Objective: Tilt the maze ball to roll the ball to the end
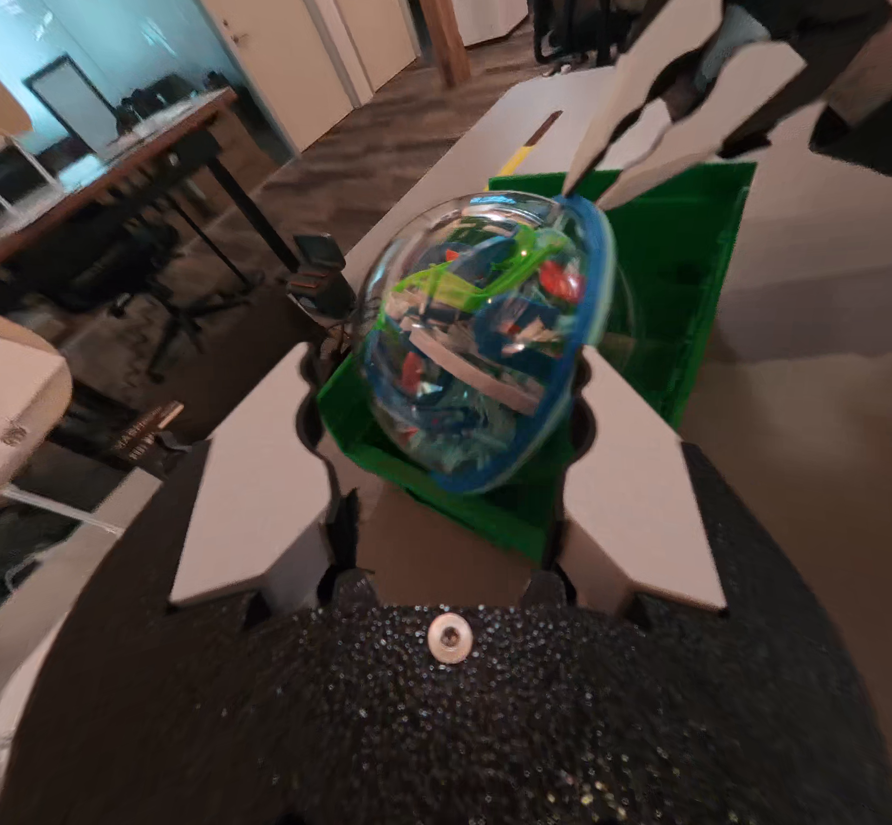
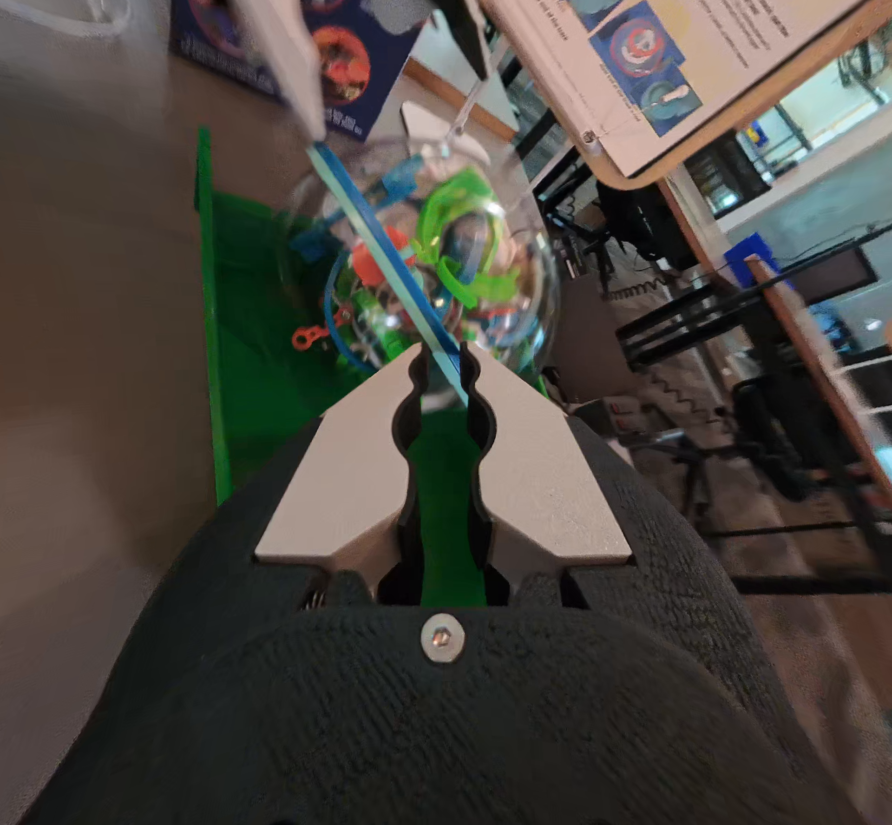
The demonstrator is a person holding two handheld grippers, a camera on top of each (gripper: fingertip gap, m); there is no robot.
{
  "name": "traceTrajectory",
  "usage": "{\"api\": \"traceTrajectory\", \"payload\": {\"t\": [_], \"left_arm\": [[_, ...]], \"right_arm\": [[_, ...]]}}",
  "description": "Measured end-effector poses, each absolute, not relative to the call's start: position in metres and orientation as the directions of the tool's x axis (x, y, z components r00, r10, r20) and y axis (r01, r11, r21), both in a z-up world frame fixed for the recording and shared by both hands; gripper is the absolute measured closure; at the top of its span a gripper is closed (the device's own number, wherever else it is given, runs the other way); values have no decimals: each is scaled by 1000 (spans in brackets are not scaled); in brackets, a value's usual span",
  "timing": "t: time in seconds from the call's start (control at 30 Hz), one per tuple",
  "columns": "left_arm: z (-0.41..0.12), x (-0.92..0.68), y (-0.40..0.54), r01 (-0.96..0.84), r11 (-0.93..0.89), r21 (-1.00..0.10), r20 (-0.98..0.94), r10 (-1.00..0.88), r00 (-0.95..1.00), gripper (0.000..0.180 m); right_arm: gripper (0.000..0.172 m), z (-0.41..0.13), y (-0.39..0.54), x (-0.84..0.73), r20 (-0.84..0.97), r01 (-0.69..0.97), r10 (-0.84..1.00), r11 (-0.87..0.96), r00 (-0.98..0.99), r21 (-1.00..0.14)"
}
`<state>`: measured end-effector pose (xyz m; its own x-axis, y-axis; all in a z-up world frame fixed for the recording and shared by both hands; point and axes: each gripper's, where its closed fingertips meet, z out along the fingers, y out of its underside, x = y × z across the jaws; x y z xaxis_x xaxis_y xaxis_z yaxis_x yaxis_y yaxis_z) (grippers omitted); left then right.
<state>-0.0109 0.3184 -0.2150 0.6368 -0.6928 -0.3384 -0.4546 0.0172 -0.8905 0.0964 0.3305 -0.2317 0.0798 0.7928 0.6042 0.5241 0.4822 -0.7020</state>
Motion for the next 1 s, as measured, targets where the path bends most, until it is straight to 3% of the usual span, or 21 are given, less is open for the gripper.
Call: {"api": "traceTrajectory", "payload": {"t": [0.03,0.13,0.47,0.7,0.77,0.83,0.93,1.0], "left_arm": [[-218,-11,310,-491,33,-871,-359,-725,588,53],[-221,-21,308,-522,4,-853,-367,-715,595,47],[-270,-5,329,-545,-98,-832,-277,-778,563,51],[-291,10,348,-546,-121,-829,-194,-853,484,38],[-295,15,350,-530,-132,-837,-150,-877,456,33],[-295,19,354,-519,-119,-846,-135,-895,425,29],[-301,24,358,-548,-112,-829,-124,-918,376,22],[-304,24,358,-560,-118,-820,-103,-932,348,22]], "right_arm": [[161,-228,332,96,559,496,822,443,108,-747],[163,-219,331,93,451,410,880,361,148,-838],[163,-220,332,102,462,426,876,369,139,-826],[128,-224,328,115,413,395,906,348,92,-850],[70,-229,331,118,352,401,931,289,93,-869],[36,-244,341,114,333,456,937,252,107,-853],[11,-278,365,105,414,611,904,268,109,-745],[11,-288,377,101,445,661,890,276,97,-698]]}}
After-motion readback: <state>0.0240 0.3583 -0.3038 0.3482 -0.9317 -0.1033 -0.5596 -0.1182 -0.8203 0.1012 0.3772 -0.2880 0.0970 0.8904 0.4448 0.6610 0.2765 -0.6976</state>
